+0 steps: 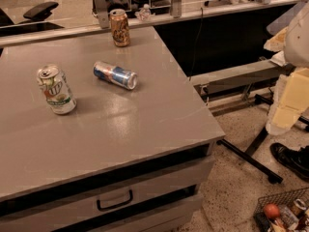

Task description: Place redbull can upright

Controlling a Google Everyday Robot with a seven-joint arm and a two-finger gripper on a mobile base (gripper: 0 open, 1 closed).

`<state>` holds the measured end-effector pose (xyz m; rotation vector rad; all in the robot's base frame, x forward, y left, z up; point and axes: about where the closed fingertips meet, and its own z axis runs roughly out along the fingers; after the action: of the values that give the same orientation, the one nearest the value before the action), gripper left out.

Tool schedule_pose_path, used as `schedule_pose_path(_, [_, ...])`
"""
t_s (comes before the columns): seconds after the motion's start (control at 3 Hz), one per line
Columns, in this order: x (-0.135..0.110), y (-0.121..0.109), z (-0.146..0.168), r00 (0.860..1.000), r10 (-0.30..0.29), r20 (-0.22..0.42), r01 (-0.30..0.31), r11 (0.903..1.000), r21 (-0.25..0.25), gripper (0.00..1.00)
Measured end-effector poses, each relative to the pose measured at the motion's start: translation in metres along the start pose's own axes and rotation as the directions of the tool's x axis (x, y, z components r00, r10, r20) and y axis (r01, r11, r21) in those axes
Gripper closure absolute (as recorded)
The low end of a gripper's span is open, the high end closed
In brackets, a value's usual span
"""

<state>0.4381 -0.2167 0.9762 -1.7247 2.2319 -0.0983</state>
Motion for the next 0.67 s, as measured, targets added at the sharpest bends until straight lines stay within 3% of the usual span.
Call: schedule_pose_path(0.67, [-0.018,-0.007,0.007,1.0,0.018,0.002,-0.018,0.9998,-0.001,0.0])
